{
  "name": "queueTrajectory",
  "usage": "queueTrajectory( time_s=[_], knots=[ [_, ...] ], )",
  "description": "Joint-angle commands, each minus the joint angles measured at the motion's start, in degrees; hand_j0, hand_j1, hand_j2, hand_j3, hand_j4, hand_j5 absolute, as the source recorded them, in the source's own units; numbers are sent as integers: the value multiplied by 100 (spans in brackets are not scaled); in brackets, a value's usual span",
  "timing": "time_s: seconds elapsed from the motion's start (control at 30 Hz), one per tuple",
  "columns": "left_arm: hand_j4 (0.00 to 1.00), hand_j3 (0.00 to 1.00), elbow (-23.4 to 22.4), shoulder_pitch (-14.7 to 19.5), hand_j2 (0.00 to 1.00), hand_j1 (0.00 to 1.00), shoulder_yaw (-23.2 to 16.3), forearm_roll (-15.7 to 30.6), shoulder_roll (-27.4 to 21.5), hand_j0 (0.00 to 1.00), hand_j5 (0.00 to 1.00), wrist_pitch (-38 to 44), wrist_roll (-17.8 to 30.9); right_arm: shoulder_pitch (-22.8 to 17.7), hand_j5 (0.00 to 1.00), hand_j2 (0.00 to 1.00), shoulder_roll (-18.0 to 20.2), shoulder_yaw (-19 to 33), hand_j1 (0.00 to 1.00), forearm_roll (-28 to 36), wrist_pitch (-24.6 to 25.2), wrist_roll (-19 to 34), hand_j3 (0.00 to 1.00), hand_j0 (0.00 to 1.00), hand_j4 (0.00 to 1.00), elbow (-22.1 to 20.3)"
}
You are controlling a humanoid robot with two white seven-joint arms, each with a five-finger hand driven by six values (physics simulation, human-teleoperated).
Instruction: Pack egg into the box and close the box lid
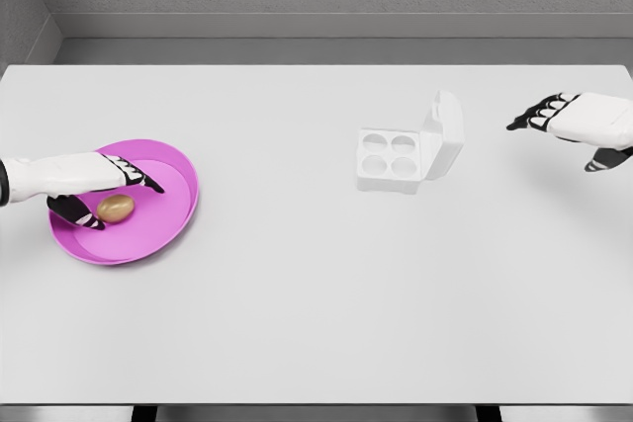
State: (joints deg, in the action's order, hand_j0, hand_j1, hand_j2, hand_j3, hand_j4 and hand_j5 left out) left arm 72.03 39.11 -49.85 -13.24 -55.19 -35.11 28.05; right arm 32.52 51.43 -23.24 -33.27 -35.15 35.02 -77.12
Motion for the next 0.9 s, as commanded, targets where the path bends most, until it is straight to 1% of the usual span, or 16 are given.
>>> queueTrajectory(
  time_s=[0.0,0.1,0.17,0.37,0.47,0.57,0.73,0.87],
  knots=[
    [89,89,4,0,89,89,2,32,-9,89,89,11,-2,0,100,100,8,-14,100,23,15,-2,100,100,100,4],
    [89,89,22,0,89,89,2,41,-71,89,89,11,-2,-9,100,100,8,-181,100,23,15,-2,100,100,100,21],
    [89,89,136,0,89,89,-42,41,-132,89,89,11,-2,0,100,100,8,-181,100,23,15,-2,100,100,100,21],
    [86,86,136,-9,86,86,-42,33,-141,86,86,11,-2,0,100,100,8,-181,100,23,15,-2,100,100,100,21],
    [83,83,136,-9,83,83,-42,41,-141,83,83,11,-2,17,100,100,8,-172,100,23,15,-2,100,100,100,13],
    [76,76,127,-44,76,76,-42,32,-141,76,76,11,-2,9,100,100,8,-172,100,23,15,-2,100,100,100,13],
    [76,76,109,-44,76,76,-42,32,-141,76,76,11,-2,26,100,100,8,-172,100,23,15,-2,100,100,100,-14],
    [74,74,109,-44,74,74,-42,32,-141,74,74,11,-2,44,100,100,8,-164,100,23,15,-2,100,100,100,4]
  ],
)
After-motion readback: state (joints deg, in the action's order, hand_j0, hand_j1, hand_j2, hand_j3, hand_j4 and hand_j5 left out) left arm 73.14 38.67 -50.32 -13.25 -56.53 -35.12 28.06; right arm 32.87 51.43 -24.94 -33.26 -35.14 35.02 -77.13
